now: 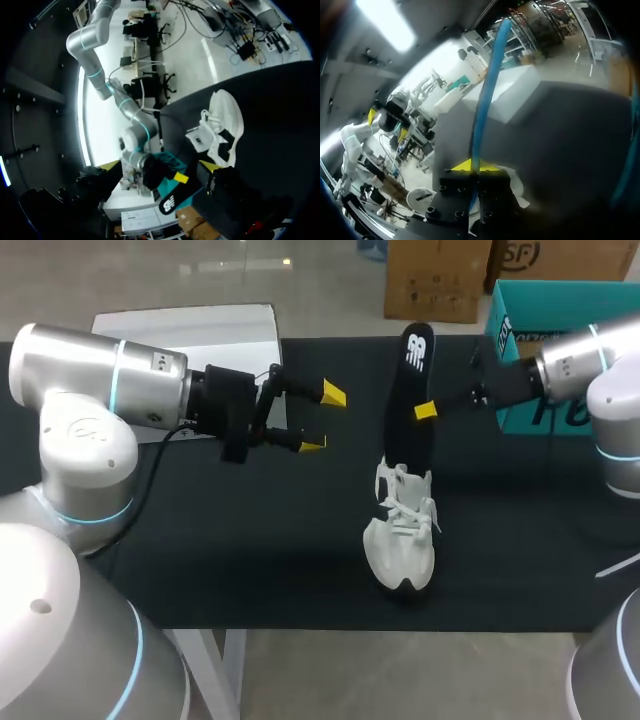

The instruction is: Take the shoe out of the shoebox, open the shoe tongue, remove and reinsert the insole, then place the shoe into the shoebox

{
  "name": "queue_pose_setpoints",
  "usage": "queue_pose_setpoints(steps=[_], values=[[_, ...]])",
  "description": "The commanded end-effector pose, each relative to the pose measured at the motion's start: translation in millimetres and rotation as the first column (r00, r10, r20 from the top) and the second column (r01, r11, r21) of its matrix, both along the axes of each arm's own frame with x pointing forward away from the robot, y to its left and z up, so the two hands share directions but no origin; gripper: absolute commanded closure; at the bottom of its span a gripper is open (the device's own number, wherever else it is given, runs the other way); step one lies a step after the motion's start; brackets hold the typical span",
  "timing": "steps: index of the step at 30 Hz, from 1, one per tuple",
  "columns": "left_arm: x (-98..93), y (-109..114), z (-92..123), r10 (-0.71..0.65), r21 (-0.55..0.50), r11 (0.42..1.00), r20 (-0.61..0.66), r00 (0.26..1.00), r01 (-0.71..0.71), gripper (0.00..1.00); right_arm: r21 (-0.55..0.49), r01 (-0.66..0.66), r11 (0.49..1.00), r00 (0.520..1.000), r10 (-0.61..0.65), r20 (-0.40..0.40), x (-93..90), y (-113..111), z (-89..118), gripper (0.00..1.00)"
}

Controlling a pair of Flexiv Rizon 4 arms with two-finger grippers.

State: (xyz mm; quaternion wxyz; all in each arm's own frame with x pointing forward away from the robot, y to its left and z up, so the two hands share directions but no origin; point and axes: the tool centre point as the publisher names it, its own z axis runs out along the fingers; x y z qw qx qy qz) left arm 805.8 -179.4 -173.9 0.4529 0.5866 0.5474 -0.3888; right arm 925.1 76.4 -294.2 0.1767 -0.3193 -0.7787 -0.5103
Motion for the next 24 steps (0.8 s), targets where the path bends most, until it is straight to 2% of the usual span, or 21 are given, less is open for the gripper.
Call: queue_pose_setpoints(steps=[1, 11, 24], values=[[-0.1, 0, 0, 0.0, 0.005, 1.0, 0.001, 1.0, 0.0, 0.0, 0.017, 0.002, 1.0, 1.0, -0.002, 0.011, -9.1, 5, -3, 1.0], [-0.1, 0, 0, 0.0, 0.005, 1.0, 0.001, 1.0, 0.0, 0.0, 0.009, -0.029, 1.0, 0.999, 0.029, 0.032, -7.4, 9, 4, 1.0], [-0.1, 0, 0, 0.0, 0.005, 1.0, 0.001, 1.0, 0.0, 0.0, 0.016, -0.032, 0.999, 0.999, 0.032, 0.003, -41.5, 6, -25, 1.0]])
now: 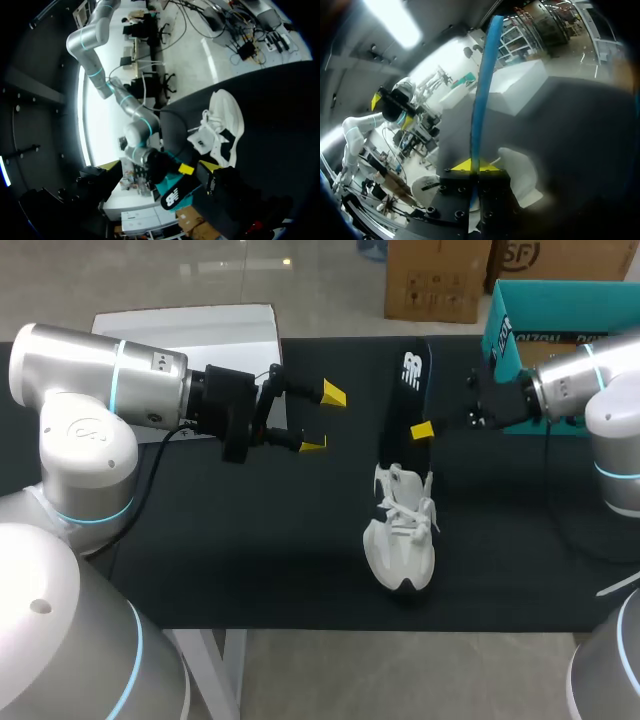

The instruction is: Take the shoe out of the shoebox, open the shoe tongue, remove and reinsert the insole, then place the shoe into the shoebox

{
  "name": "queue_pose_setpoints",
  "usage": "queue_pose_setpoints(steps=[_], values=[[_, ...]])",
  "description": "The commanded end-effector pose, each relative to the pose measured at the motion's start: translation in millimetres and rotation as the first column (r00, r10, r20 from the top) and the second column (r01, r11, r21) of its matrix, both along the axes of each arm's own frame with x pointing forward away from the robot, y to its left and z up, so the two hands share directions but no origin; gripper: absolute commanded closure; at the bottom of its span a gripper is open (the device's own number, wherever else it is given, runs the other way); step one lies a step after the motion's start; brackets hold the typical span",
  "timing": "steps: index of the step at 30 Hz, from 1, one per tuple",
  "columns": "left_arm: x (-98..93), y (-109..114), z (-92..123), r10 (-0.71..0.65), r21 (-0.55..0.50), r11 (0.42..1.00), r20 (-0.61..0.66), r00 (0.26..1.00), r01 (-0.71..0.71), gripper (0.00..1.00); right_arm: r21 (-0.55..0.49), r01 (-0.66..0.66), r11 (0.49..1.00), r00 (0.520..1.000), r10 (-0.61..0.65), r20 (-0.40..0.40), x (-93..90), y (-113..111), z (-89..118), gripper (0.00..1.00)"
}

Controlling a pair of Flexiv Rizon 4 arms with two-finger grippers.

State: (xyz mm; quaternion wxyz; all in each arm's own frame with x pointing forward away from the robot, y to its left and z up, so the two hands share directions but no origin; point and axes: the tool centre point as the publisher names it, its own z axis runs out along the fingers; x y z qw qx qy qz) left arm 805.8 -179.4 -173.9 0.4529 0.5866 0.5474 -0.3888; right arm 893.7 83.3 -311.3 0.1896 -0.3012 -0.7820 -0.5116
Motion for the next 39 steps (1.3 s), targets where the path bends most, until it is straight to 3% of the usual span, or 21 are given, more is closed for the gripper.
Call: queue_pose_setpoints(steps=[1, 19, 20, 21, 22, 24, 25, 28, 32, 39], values=[[-0.1, 0, 0, 0.0, 0.005, 1.0, 0.001, 1.0, 0.0, 0.0, 0.002, 0.01, 1.0, 1.0, -0.01, 0.0, -11.8, -1, -9, 1.0], [-0.1, 0, 0, 0.0, 0.005, 1.0, 0.001, 1.0, 0.0, 0.0, -0.123, -0.109, 0.986, 0.993, 0.103, -0.061, -35.3, 4, -30, 1.0], [-0.1, 0, 0, 0.0, 0.005, 1.0, 0.001, 1.0, 0.0, 0.0, -0.126, -0.109, 0.986, 0.993, 0.102, -0.059, -34.0, 5, -28, 0.87], [-0.1, 0, 0, 0.0, 0.005, 1.0, 0.001, 1.0, 0.0, 0.0, -0.129, -0.107, 0.986, 0.993, 0.101, -0.054, -31.5, 6, -26, 0.6], [-0.1, 0, 0, 0.0, 0.005, 1.0, 0.001, 1.0, 0.0, 0.0, -0.129, -0.104, 0.986, 0.994, 0.099, -0.047, -29.3, 6, -24, 0.44], [-0.1, 0, 0, 0.0, 0.005, 1.0, 0.001, 1.0, 0.0, 0.0, -0.131, -0.101, 0.986, 0.995, 0.097, -0.037, -25.2, 7, -20, 0.22], [-0.1, 0, 0, 0.0, 0.005, 1.0, 0.001, 1.0, 0.0, 0.0, -0.132, -0.1, 0.986, 0.995, 0.097, -0.033, -22.6, 7, -19, 0.2], [-0.1, 0, 0, 0.0, 0.005, 1.0, 0.001, 1.0, 0.0, 0.0, -0.133, -0.089, 0.987, 0.996, 0.087, -0.016, -13.7, 6, -15, 0.22], [-0.1, 0, 0, 0.0, 0.005, 1.0, 0.001, 1.0, 0.0, 0.0, -0.132, -0.074, 0.989, 0.997, 0.074, -0.003, -5.0, 3, -11, 0.37], [-0.1, 0, 0, 0.0, 0.005, 1.0, 0.001, 1.0, 0.0, 0.0, -0.114, -0.076, 0.991, 0.997, 0.075, -0.01, -6.9, 6, -12, 0.51]])
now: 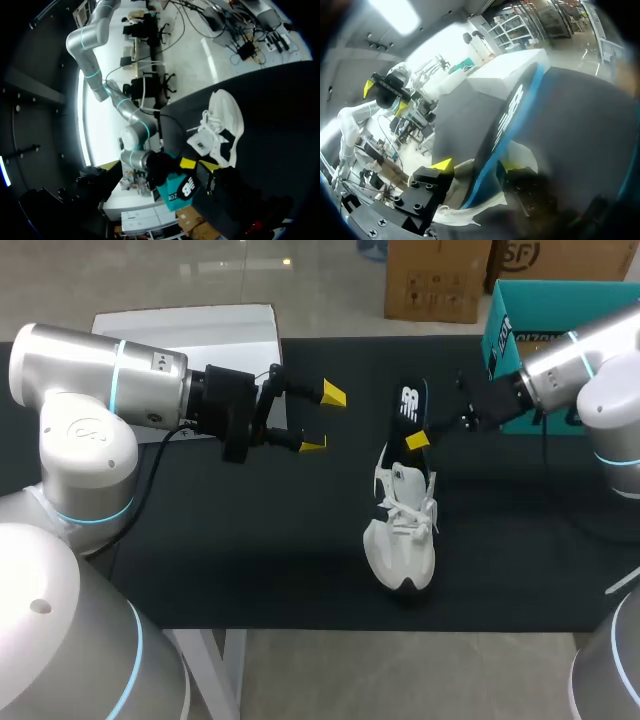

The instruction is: Take the shoe out of the shoebox, open the shoe tongue, remove and reinsert the insole, then place the shoe into the shoebox

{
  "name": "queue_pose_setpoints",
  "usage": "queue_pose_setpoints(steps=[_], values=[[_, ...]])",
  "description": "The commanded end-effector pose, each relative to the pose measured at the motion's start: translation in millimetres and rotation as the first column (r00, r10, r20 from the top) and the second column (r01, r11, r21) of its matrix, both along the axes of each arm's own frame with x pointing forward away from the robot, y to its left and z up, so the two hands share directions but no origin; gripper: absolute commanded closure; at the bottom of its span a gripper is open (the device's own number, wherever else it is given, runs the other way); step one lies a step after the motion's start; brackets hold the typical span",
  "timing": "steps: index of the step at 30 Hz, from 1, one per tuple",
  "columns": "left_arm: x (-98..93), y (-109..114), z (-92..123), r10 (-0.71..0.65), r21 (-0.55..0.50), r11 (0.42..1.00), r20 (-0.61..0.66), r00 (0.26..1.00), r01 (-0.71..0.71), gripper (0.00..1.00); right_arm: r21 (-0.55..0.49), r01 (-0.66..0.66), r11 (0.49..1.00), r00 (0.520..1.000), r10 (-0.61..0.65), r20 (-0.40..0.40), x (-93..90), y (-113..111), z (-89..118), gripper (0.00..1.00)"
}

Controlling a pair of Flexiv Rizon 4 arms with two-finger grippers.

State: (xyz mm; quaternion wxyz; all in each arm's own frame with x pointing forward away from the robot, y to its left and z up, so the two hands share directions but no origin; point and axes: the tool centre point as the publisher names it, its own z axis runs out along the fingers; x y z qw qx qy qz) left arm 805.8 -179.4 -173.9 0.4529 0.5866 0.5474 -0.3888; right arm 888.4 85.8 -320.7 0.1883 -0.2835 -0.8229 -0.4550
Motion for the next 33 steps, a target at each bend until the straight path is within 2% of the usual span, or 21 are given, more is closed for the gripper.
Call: queue_pose_setpoints(steps=[1, 2, 4, 15, 28, 29, 30, 31, 32, 33], values=[[-0.1, 0, 0, 0.0, 0.005, 1.0, 0.001, 1.0, 0.0, 0.0, 0.01, -0.003, 1.0, 1.0, 0.003, -0.008, -3.3, 5, -3, 0.52], [-0.1, 0, 0, 0.0, 0.005, 1.0, 0.001, 1.0, 0.0, 0.0, 0.009, -0.004, 1.0, 1.0, 0.004, -0.009, -4.4, 5, -4, 0.56], [-0.1, 0, 0, 0.0, 0.005, 1.0, 0.001, 1.0, 0.0, 0.0, 0.018, 0.0, 1.0, 1.0, 0.001, -0.017, -7.7, 4, -6, 1.0], [-0.1, 0, 0, 0.0, 0.005, 1.0, 0.001, 1.0, 0.0, 0.0, 0.003, 0.0, 1.0, 0.997, 0.001, -0.077, -36.0, -1, -23, 1.0], [-0.1, 0, 0, 0.0, 0.005, 1.0, 0.001, 1.0, 0.0, 0.0, -0.033, -0.053, 0.998, 0.989, 0.048, -0.14, -48.0, 16, -40, 1.0], [-0.1, 0, 0, 0.0, 0.005, 1.0, 0.001, 1.0, 0.0, 0.0, -0.037, -0.05, 0.998, 0.989, 0.045, -0.138, -46.5, 16, -40, 0.75], [-0.1, 0, 0, 0.0, 0.005, 1.0, 0.001, 1.0, 0.0, 0.0, -0.038, -0.041, 0.998, 0.99, 0.036, -0.134, -43.5, 15, -38, 0.57], [-0.1, 0, 0, 0.0, 0.005, 1.0, 0.001, 1.0, 0.0, 0.0, -0.04, -0.034, 0.999, 0.992, 0.029, -0.126, -40.5, 14, -36, 0.35], [-0.1, 0, 0, 0.0, 0.005, 1.0, 0.001, 1.0, 0.0, 0.0, -0.038, -0.031, 0.999, 0.993, 0.026, -0.118, -37.0, 14, -34, 0.05], [-0.1, 0, 0, 0.0, 0.005, 1.0, 0.001, 1.0, 0.0, 0.0, -0.037, -0.028, 0.999, 0.994, 0.024, -0.109, -34.6, 13, -31, 0.02]])
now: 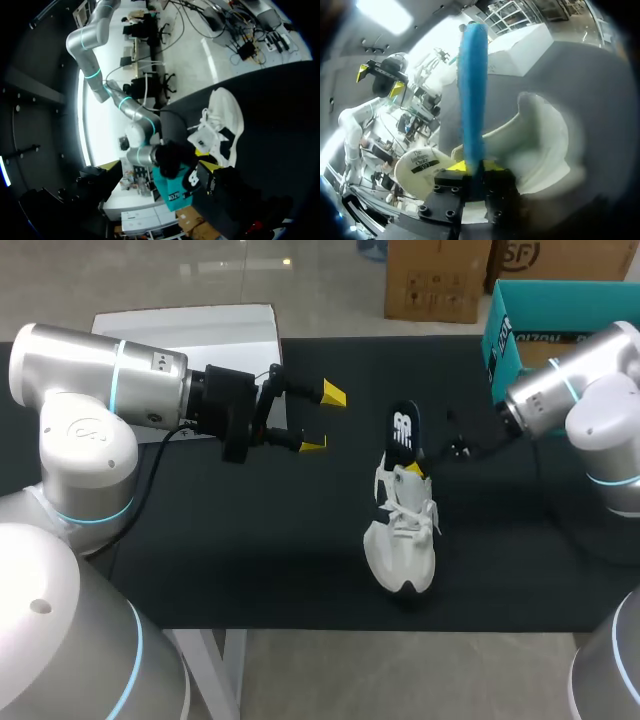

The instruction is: Take the shoe out of the shoebox, open the shoe tongue, remove and reinsert the insole, then place the shoe into the shoebox

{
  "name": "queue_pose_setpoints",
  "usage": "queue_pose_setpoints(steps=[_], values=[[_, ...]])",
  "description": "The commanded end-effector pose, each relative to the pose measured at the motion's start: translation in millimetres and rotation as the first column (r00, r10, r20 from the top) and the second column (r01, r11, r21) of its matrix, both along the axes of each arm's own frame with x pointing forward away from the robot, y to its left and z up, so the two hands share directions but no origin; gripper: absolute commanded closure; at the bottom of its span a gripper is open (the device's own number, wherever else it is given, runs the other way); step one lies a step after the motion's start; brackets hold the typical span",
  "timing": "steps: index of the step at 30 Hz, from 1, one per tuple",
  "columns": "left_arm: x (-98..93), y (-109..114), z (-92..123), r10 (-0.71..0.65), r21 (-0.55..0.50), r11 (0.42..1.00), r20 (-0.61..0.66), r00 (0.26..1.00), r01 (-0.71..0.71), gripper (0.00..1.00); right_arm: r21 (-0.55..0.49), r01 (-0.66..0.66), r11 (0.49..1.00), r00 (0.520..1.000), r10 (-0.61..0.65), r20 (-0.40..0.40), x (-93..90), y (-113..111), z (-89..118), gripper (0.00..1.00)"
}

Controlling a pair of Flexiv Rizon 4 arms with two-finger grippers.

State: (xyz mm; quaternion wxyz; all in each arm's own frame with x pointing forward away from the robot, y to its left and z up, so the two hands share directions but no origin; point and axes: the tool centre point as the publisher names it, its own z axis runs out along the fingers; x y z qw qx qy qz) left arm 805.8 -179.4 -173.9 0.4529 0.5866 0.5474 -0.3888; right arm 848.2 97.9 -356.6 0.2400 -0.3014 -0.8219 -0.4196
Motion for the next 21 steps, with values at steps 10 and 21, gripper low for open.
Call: queue_pose_setpoints(steps=[10, 21], values=[[0.0, 0, 0, 0.0, 0.005, 1.0, 0.001, 1.0, 0.0, 0.0, -0.005, 0.016, 1.0, 0.997, -0.016, 0.071, 35.4, -4, 21, 0.41], [0.0, 0, 0, 0.0, 0.005, 1.0, 0.001, 1.0, 0.0, 0.0, -0.003, 0.019, 1.0, 0.997, -0.019, 0.078, 36.3, -9, 20, 1.0]])
